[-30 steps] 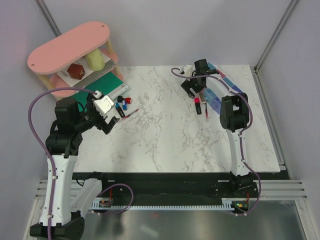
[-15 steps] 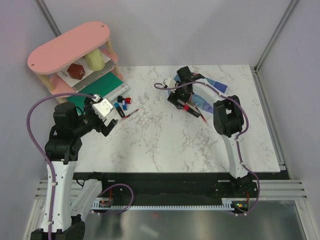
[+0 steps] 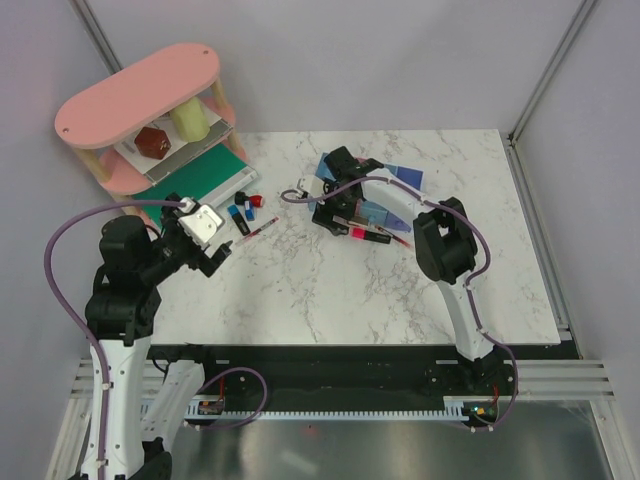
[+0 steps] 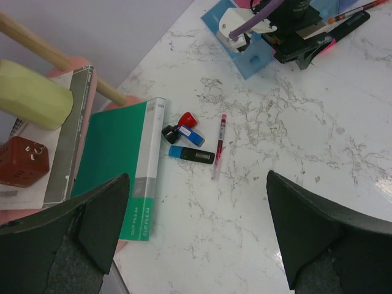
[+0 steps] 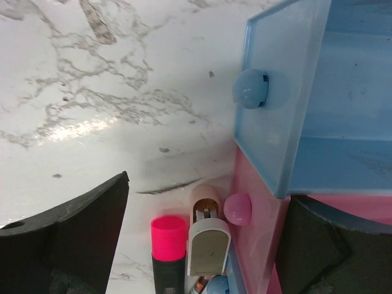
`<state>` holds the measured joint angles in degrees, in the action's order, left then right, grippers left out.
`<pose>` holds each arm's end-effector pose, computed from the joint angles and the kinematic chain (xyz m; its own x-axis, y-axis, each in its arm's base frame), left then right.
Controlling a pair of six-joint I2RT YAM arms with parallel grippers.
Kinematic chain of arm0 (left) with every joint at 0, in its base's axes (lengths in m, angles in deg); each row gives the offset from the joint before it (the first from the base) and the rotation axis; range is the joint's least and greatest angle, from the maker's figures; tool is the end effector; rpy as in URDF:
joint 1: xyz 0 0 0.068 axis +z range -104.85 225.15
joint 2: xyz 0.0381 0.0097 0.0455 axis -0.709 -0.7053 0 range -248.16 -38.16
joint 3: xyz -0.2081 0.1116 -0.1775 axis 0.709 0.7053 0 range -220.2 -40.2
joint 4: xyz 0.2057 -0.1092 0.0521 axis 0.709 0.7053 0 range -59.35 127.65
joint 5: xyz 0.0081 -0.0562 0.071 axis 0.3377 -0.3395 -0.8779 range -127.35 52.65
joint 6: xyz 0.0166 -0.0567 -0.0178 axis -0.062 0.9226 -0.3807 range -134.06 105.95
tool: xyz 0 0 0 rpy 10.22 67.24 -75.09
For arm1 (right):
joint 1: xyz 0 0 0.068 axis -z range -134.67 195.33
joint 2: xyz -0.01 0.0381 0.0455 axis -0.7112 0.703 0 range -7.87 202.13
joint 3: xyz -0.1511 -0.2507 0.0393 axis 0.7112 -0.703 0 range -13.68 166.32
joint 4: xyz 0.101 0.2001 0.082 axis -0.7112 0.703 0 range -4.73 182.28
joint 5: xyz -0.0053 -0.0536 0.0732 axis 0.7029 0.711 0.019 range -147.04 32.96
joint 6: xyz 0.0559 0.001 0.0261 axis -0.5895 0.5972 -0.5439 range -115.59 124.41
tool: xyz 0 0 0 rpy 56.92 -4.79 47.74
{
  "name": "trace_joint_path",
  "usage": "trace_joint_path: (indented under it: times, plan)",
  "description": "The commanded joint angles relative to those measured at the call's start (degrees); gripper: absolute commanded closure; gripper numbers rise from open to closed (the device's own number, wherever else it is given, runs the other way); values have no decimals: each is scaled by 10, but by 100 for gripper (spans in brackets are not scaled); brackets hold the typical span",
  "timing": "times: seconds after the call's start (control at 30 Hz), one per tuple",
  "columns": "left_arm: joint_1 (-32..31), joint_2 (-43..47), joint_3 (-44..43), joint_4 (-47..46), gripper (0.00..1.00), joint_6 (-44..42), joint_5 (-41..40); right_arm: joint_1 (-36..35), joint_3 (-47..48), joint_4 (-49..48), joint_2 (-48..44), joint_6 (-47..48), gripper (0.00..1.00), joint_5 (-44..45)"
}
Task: Sort the stationery into containers
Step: Move the storage box to the center of the board.
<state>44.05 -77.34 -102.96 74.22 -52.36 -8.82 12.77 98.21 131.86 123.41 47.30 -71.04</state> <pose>0.0830 -0.0239 0.3989 0.0205 0.5442 -0.8387 0.5772 0.6785 0.4544 0.4035 0.2711 0.2039 -0.1521 -0.8807 -0.4486 -0.9673 0.2258 -0.1152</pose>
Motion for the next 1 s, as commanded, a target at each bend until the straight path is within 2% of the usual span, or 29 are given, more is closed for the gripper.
trace_joint_path:
  times: [0.0, 0.2, 0.37, 0.57, 0.73, 0.87, 0.97]
  plan:
    - [0, 8, 3, -16, 0, 22, -12, -24, 5, 3, -31, 24, 7, -30]
    - [0, 11, 12, -17, 0, 30, -9, -45, 27, 1, -24, 26, 8, -12]
    - [0, 18, 28, -17, 0, 32, 10, -33, 60, -14, -30, -26, 8, 20]
    - [0, -3, 43, -17, 0, 16, 50, -1, 70, -50, -91, -111, 5, 49]
    - [0, -81, 29, -32, 0, -8, 121, 30, 30, -92, -157, -198, 4, 174]
    - [-3, -177, -36, -37, 0, -8, 181, 78, -51, -129, -202, -259, 5, 255]
    - [-28, -242, -67, -58, 0, 9, 155, 93, -107, -136, -224, -280, 6, 331]
